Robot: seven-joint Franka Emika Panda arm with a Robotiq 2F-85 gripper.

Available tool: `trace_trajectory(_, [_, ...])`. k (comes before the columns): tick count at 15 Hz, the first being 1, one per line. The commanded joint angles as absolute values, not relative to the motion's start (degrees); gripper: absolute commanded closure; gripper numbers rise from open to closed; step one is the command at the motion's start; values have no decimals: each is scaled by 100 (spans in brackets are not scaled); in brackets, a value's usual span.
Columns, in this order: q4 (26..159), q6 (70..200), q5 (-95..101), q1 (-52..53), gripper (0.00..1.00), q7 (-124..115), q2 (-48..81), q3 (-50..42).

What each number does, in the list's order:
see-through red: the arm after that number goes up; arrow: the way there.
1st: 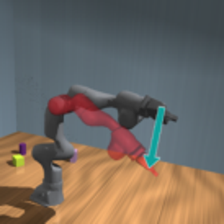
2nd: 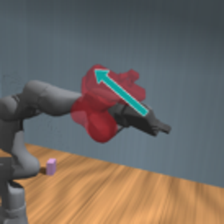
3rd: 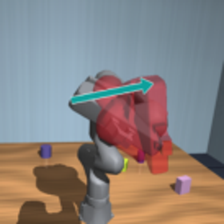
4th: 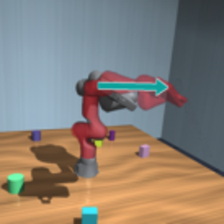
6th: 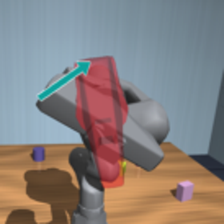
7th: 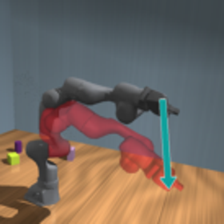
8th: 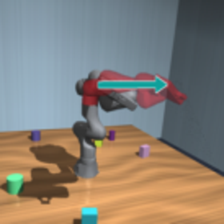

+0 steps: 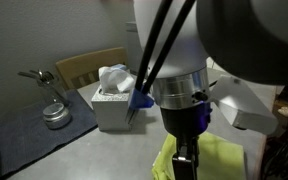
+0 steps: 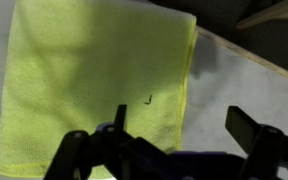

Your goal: Unfold the yellow cloth

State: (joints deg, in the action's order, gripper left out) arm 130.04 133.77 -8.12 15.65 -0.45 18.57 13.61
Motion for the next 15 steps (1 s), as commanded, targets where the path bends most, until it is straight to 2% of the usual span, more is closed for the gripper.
trace_trajectory(1, [13110,13390,-583,1640,0,-428,1776,1322])
trace_trajectory(15, [12517,12700,590,2239,0,-1935,2459,1177])
